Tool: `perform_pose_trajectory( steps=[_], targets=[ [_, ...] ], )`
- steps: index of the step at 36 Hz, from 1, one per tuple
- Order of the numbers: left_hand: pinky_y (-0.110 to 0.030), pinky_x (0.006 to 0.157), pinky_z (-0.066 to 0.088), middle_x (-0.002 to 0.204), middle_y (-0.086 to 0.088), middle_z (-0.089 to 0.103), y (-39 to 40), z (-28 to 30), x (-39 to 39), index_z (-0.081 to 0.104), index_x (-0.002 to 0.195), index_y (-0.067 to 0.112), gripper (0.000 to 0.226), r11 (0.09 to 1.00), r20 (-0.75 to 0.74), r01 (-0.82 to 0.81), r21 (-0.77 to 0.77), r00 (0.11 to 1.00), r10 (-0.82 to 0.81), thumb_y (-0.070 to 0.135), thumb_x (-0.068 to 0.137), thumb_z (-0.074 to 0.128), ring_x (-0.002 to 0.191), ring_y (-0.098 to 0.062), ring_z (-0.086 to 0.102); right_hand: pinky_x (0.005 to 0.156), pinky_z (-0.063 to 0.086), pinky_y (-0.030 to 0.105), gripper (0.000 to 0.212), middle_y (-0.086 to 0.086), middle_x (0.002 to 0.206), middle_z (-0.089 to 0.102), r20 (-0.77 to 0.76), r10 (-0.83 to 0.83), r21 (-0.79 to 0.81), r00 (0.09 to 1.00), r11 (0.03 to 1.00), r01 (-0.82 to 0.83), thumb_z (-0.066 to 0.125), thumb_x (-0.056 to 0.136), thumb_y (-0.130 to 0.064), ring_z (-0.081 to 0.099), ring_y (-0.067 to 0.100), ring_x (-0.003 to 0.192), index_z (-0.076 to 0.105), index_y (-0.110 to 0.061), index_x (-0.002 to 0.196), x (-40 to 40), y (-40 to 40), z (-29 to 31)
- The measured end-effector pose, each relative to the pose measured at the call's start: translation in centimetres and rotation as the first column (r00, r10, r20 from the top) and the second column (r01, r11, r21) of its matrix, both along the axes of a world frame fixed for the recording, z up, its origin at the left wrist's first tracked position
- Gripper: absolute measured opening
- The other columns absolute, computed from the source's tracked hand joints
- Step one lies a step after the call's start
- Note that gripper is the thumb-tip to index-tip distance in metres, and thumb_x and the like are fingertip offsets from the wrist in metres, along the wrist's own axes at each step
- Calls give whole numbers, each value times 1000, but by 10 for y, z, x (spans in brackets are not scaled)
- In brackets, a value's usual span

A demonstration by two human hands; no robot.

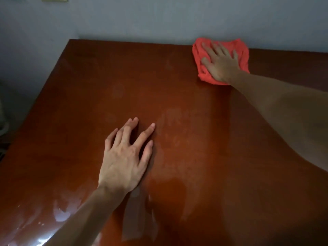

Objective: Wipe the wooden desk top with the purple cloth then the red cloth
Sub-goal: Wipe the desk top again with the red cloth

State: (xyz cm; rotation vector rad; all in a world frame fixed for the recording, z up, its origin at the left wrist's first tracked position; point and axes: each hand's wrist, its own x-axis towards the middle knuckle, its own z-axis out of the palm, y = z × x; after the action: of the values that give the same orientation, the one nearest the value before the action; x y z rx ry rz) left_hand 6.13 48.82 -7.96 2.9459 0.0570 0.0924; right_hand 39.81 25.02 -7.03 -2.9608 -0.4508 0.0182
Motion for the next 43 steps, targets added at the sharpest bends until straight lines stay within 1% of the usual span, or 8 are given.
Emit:
perform_pose_trajectory(
  steps=[8, 15, 18, 24, 33, 37, 40, 43],
  targets=[
    [-42, 120, 15, 157, -5, 30, 0, -1, -3, 32, 151, 42, 47, 1000, 33, 12, -20, 999, -11, 49, 105, 24, 148, -19, 22, 122, 3, 60, 58, -2, 171, 12, -13, 122, -23, 992, 992, -123, 29, 105, -49, 7, 19, 157, 12, -42, 160, -111, 14, 3],
    [-42, 119, 18, 154, -7, 38, 5, -7, -2, 45, 146, 33, 46, 992, 116, 18, -123, 993, -3, 41, 104, 28, 146, -21, 30, 123, 4, 58, 66, -6, 171, 8, -4, 164, -38, 987, 986, -164, 22, 96, -57, 4, 17, 157, 8, -45, 160, -253, 31, -3],
    [-42, 120, 17, 154, -8, 40, 7, -9, 0, 47, 145, 28, 48, 987, 134, 33, -157, 991, -11, 39, 102, 28, 147, -19, 29, 122, 4, 58, 73, -6, 171, 8, 6, 167, -33, 986, 986, -166, 12, 90, -59, 4, 17, 157, 9, -43, 161, -318, 32, -1],
    [-40, 120, 16, 154, -8, 39, 8, -9, 2, 47, 145, 26, 45, 987, 152, 41, -158, 988, -16, 32, 102, 32, 147, -19, 29, 122, 10, 58, 66, -4, 169, 20, 87, 147, -23, 985, 989, -146, 19, 98, -63, 13, 17, 157, 20, -39, 161, -405, 34, -10],
    [-45, 116, 25, 151, -9, 42, 6, -7, 0, 50, 142, 27, 44, 991, 142, -45, -124, 988, 62, 32, 101, 35, 143, -26, 34, 122, 11, 54, 65, -6, 169, 20, 72, 153, -46, 986, 988, -150, 18, 98, -62, 13, 16, 156, 19, -42, 160, -363, 42, -7],
    [-46, 113, 25, 149, -11, 41, 8, -8, -4, 49, 141, 29, 43, 971, 101, -200, -133, 972, 214, 41, 101, 38, 141, -28, 35, 122, 9, 54, 68, -6, 168, 22, 56, 125, -6, 991, 992, -125, 15, 94, -63, 14, 16, 156, 20, -44, 159, -307, 56, -5],
    [-44, 112, 23, 148, -9, 40, 11, -8, -2, 47, 142, 31, 43, 968, 87, -207, -143, 972, 220, 42, 101, 39, 138, -26, 36, 122, 8, 54, 69, -6, 168, 21, 36, 106, 20, 994, 994, -106, 13, 92, -65, 12, 17, 156, 20, -45, 158, -249, 71, -5],
    [-44, 115, 21, 151, -10, 39, 10, -7, -2, 45, 144, 30, 43, 973, 81, -198, -121, 975, 208, 42, 103, 36, 143, -25, 33, 122, 6, 56, 63, -4, 169, 20, 36, 121, 30, 992, 992, -122, 23, 98, -62, 12, 18, 156, 21, -43, 158, -184, 84, -5]
  ],
)
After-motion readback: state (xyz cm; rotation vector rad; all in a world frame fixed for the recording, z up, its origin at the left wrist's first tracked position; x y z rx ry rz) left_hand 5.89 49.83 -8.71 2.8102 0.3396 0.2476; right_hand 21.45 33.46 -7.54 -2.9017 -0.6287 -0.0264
